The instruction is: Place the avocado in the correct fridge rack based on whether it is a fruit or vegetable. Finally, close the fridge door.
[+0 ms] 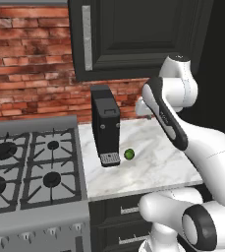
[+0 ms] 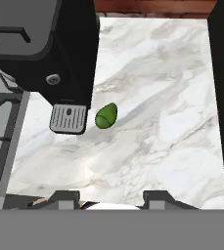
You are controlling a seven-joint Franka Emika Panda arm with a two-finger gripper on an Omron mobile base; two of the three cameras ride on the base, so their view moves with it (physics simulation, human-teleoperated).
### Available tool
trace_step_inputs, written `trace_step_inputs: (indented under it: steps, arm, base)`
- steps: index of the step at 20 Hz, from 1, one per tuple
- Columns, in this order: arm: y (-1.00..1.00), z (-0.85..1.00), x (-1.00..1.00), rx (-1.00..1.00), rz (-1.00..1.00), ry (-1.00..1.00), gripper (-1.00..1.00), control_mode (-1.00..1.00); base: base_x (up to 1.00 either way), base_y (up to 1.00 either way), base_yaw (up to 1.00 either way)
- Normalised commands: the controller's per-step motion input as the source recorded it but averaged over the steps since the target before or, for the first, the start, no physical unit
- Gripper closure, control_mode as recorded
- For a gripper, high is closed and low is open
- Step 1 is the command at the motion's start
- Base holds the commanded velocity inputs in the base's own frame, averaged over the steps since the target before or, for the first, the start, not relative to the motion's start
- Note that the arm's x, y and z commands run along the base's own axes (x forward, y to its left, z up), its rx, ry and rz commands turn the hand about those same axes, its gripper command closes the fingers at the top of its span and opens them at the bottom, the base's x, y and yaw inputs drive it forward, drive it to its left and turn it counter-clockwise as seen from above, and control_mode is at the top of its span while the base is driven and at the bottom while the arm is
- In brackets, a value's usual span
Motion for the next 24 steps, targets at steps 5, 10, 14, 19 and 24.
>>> trace_step_inputs:
  steps: [5,10,14,19,24]
  arm:
    - [-0.04,-0.16,-0.05,0.0,0.08,-0.08,-1.0,-1.0]
    - [-0.16,-0.48,-0.27,0.03,0.32,-0.3,-1.0,-1.0]
    - [-0.05,-0.5,-0.3,0.0,0.31,-0.28,-1.0,-1.0]
    - [0.0,-0.41,-0.18,0.0,0.28,-0.13,-1.0,-1.0]
    - [0.0,-0.18,0.0,0.0,0.11,0.0,-1.0,-1.0]
  base:
    - [0.0,0.0,0.0]
    - [0.0,0.0,0.0]
    - [0.0,0.0,0.0]
    - [0.0,0.0,0.0]
    - [0.0,0.0,0.0]
